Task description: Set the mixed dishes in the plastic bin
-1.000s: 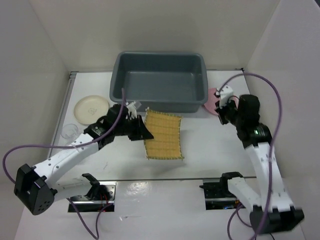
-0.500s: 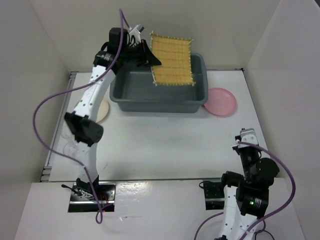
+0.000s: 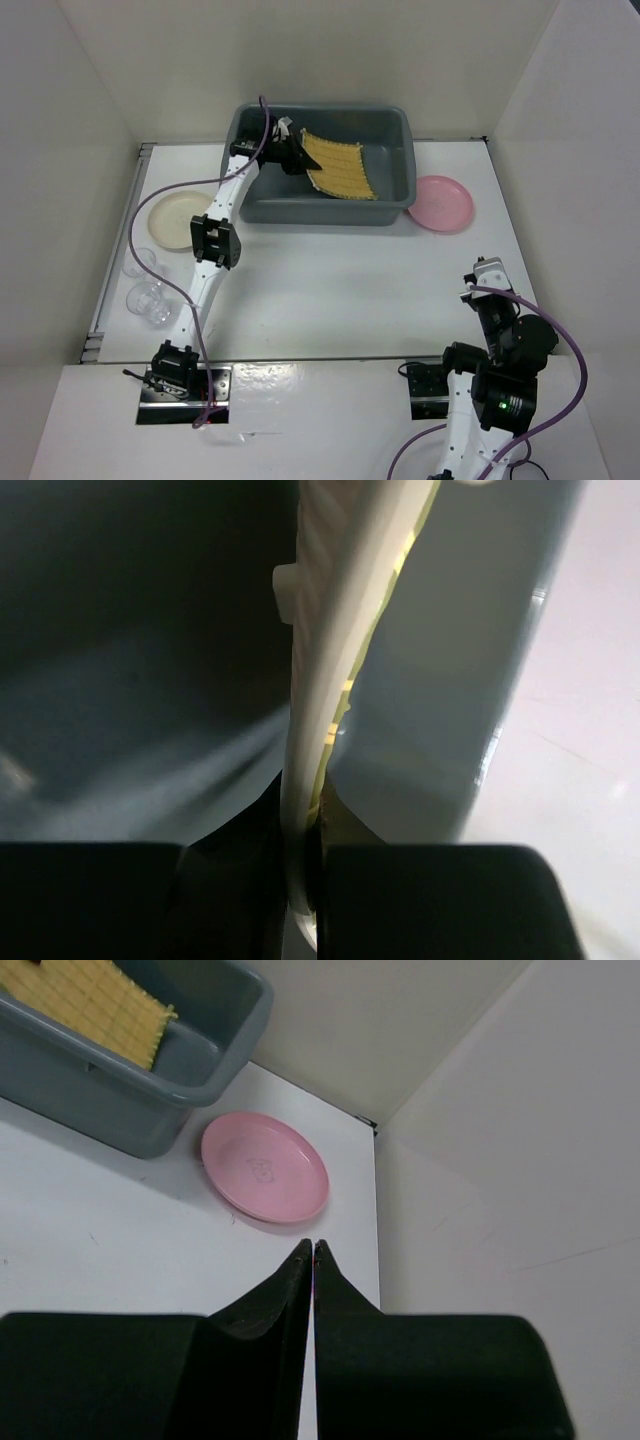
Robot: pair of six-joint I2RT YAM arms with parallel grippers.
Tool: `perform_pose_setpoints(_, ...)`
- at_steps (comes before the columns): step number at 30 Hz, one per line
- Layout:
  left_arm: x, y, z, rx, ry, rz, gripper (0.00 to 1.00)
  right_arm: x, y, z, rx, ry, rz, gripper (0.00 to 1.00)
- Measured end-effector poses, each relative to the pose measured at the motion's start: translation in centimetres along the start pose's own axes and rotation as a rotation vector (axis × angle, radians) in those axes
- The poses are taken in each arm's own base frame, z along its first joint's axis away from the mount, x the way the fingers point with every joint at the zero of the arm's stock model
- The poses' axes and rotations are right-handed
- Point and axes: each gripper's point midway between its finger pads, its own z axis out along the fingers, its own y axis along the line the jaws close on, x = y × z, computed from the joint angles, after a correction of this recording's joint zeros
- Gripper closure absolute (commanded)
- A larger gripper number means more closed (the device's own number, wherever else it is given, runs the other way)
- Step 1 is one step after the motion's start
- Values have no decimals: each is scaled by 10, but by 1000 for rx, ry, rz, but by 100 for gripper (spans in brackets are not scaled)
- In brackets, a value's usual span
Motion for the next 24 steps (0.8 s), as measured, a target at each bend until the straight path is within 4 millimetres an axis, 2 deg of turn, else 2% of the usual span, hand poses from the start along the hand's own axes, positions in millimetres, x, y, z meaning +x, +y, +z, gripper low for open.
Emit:
perform_pose_setpoints(2,3,14,10,-5,15,-36,100,0,0,0,-1,2,0,95)
perform_pose_setpoints(6,7,21,22,31,39,-53,94,0,0,0,-1,2,0,93)
perform_pose_setpoints(8,10,23,27,46,49,-47,78,1,0,1,-2,4,1,89)
perform_pose_setpoints(12,14,30,33,55,70,-46,50,2,0,2,-5,11,2,87)
perform_pose_setpoints(15,19,36,34,44,84,-56,23,3,0,3,-9,17,4,84)
perform_pose_setpoints(17,21,39,34,33,93,-50,10,4,0,4,-10,20,6,83)
perform_pose_setpoints(18,22,40,33,27,96,-52,0,4,0,4,-10,21,6,83)
perform_pose_setpoints(21,24,46,30,-11,97,-58,0,5,0,4,-11,22,6,81)
perform_pose_setpoints(24,21,42,15,-82,68,-38,0,5,0,5,-12,25,7,79)
